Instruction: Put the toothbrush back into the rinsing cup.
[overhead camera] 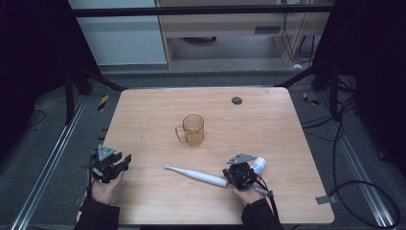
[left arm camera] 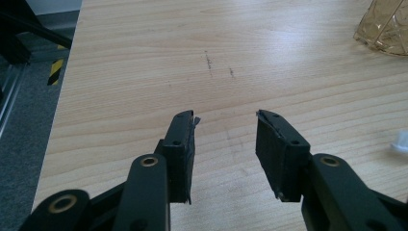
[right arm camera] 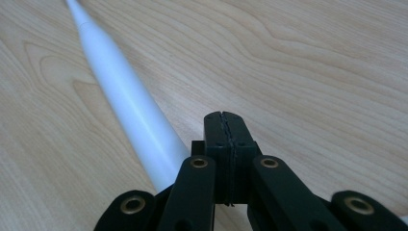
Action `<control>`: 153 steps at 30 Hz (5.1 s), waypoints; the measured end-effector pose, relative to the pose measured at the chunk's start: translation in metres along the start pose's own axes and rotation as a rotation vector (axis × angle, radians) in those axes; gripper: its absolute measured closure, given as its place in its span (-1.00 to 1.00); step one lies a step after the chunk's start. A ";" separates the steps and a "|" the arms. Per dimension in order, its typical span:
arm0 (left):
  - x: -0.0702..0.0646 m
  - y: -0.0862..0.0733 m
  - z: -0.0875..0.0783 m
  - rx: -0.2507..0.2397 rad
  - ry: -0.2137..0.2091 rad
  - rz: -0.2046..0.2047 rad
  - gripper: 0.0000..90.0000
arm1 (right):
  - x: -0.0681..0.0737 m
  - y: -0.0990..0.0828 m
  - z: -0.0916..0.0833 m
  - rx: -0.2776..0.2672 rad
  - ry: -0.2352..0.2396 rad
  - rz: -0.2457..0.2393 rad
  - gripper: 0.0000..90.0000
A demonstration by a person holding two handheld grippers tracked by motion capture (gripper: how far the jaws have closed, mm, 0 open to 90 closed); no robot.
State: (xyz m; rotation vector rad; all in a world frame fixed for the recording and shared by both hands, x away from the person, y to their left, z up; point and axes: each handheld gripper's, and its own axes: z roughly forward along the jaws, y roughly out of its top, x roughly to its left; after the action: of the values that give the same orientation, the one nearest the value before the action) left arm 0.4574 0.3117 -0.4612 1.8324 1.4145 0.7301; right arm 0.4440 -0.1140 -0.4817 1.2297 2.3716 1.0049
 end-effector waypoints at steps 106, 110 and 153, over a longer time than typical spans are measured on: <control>0.000 0.000 0.007 0.049 0.003 0.047 0.15 | 0.065 0.105 0.052 0.308 0.153 -0.277 0.39; 0.000 0.000 0.007 0.049 0.003 0.047 0.15 | 0.065 0.102 0.057 0.327 0.152 -0.277 0.39; 0.000 -0.001 0.008 0.054 0.004 0.051 0.15 | 0.064 0.096 0.081 0.440 0.160 -0.267 0.48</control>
State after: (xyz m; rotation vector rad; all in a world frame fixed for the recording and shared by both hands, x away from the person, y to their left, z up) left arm 0.4633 0.3100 -0.4665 1.9153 1.4073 0.7276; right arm 0.5067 0.0111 -0.4688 0.9460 2.8921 0.5310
